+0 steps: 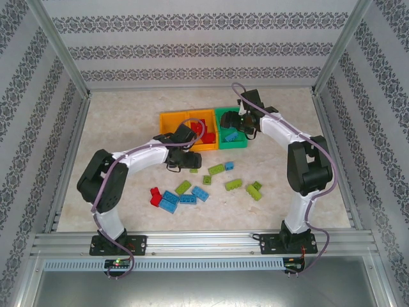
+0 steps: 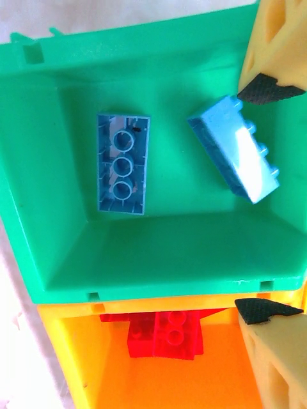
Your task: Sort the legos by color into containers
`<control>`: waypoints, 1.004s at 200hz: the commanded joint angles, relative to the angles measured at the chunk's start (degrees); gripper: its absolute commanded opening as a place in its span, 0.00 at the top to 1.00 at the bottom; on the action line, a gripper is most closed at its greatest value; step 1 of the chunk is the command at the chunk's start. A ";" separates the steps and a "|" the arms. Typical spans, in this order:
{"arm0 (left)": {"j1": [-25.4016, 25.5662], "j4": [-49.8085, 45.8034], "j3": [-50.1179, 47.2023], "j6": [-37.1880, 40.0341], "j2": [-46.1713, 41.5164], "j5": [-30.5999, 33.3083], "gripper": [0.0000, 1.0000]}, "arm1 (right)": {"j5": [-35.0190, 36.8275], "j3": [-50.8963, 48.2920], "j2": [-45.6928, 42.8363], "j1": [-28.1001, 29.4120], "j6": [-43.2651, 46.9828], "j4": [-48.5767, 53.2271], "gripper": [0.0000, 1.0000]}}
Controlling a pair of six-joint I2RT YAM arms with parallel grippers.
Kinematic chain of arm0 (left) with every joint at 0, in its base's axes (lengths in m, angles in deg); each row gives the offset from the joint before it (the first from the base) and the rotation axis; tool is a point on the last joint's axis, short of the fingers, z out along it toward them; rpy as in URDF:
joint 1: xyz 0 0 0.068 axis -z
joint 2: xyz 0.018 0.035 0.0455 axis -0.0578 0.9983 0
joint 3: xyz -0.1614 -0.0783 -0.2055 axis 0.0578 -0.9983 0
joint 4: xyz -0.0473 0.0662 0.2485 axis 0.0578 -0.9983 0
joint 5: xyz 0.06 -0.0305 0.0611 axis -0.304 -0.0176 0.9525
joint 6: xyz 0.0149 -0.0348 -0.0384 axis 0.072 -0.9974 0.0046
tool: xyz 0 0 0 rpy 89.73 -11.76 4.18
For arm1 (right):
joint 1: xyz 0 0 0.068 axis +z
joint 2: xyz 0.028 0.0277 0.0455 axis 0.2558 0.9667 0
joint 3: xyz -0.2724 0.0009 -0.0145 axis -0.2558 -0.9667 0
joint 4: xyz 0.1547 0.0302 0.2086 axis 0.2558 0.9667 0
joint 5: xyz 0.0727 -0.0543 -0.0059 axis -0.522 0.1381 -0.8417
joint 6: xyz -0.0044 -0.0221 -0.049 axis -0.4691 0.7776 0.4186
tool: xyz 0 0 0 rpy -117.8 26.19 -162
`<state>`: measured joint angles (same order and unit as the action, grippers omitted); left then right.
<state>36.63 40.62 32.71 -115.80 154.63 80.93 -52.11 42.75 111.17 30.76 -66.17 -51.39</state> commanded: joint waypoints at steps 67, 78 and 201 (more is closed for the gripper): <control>2.23 -6.49 9.32 -1.54 9.89 2.34 0.35 | 4.41 -12.19 -15.51 -1.02 1.43 1.17 0.16; 2.58 -7.52 10.06 -1.40 10.71 3.17 0.38 | 5.56 -14.28 -17.43 -1.30 1.89 1.93 0.16; 3.97 -11.58 10.98 -0.32 8.88 9.28 0.72 | 8.38 -28.44 -23.74 4.69 2.72 0.99 0.15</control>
<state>39.72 32.60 43.95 -116.22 165.52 88.28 -44.61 15.23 86.65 31.92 -64.40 -48.42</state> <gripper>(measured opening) 0.322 0.848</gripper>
